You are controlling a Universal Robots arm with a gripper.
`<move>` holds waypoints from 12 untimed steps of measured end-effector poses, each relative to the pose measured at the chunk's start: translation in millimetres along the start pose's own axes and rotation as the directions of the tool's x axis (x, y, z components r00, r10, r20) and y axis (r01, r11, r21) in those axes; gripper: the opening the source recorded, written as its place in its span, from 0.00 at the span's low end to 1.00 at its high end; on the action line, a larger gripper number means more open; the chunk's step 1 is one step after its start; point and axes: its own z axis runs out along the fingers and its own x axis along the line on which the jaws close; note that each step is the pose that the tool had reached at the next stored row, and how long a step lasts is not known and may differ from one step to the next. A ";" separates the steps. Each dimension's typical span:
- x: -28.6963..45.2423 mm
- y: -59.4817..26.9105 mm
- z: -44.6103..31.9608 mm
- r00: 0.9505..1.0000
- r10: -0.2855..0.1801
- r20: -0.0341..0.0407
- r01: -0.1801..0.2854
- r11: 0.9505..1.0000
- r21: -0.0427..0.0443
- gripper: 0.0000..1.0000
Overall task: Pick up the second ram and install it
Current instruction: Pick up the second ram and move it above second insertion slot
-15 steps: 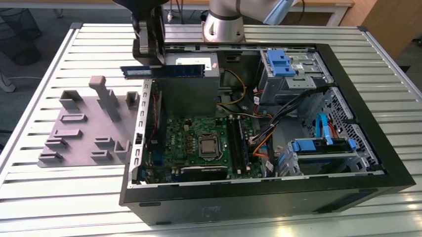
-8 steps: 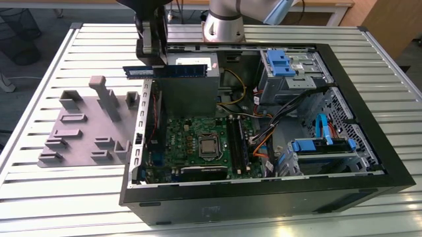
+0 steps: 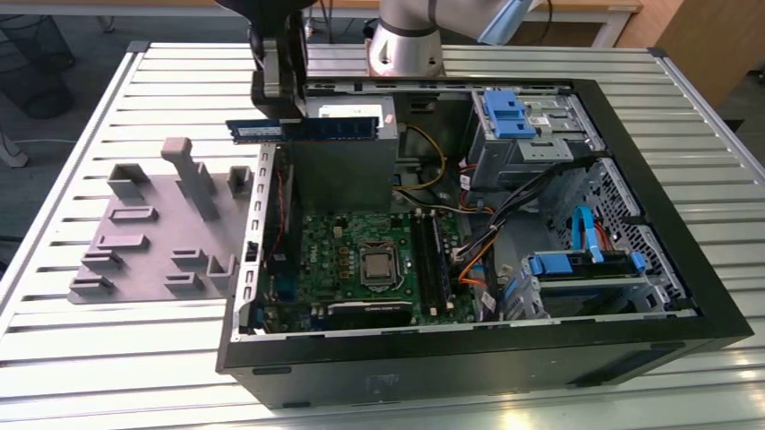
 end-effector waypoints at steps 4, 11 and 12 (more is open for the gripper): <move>0.0 -1.3 0.0 1.000 0.000 0.000 0.000 1.000 0.000 0.14; 0.0 -3.6 0.0 1.000 0.000 0.000 0.000 1.000 0.000 0.14; 0.0 -4.0 0.0 1.000 0.000 0.000 0.000 1.000 0.000 0.14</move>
